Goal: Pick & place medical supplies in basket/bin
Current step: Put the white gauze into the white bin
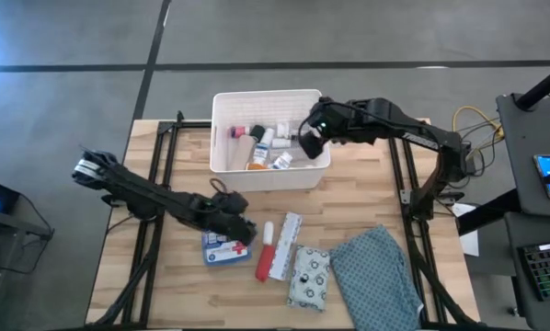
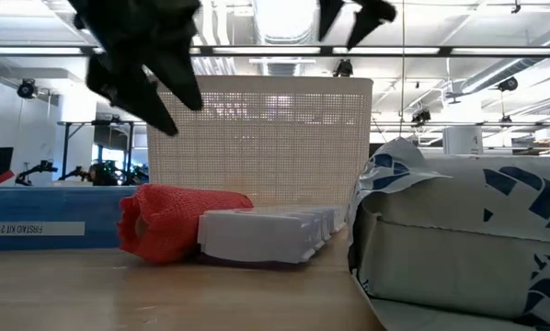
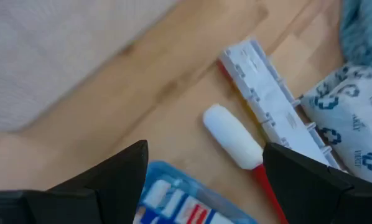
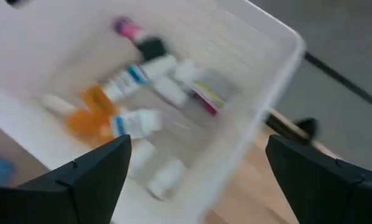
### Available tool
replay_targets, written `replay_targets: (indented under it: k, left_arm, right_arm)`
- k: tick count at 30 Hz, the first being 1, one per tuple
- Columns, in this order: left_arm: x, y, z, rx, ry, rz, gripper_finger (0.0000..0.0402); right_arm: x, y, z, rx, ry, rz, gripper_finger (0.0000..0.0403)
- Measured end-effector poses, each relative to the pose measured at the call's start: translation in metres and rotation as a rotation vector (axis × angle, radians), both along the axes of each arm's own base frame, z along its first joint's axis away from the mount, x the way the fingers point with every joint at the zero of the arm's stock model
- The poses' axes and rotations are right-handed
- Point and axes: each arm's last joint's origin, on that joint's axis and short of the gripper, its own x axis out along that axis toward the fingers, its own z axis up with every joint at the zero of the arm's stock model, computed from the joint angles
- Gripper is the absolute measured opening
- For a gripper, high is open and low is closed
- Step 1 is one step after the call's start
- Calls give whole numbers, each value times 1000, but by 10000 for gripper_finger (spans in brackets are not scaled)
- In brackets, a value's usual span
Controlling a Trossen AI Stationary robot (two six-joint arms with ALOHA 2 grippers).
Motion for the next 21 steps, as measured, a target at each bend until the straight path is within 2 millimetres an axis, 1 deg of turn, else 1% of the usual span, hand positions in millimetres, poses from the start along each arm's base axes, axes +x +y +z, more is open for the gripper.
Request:
replay_targets:
  k: [2, 5, 10, 12, 16, 18, 21]
  left_arm:
    - [15, -2, -6, -31, 37, -11, 295]
    - [38, -8, -14, -75, 95, -24, 295]
    - [69, -18, -28, -109, 222, 47, 295]
    - [78, -19, -34, -141, 259, 83, 295]
    - [95, -20, -45, -174, 274, 105, 295]
    - [101, -19, -49, -176, 278, 113, 295]
    - [104, -19, -57, -180, 295, 131, 295]
  right_arm:
    - [-6, 3, 0, -12, 48, -4, 361]
    - [-9, 5, -5, -4, 88, 2, 361]
    - [-13, 3, -6, -21, 118, 26, 357]
    - [-14, 1, -7, -28, 133, 36, 355]
    - [-14, -2, -12, -35, 168, 55, 349]
    - [-14, -3, -16, -34, 186, 60, 347]
    - [-14, -3, -21, -31, 212, 71, 343]
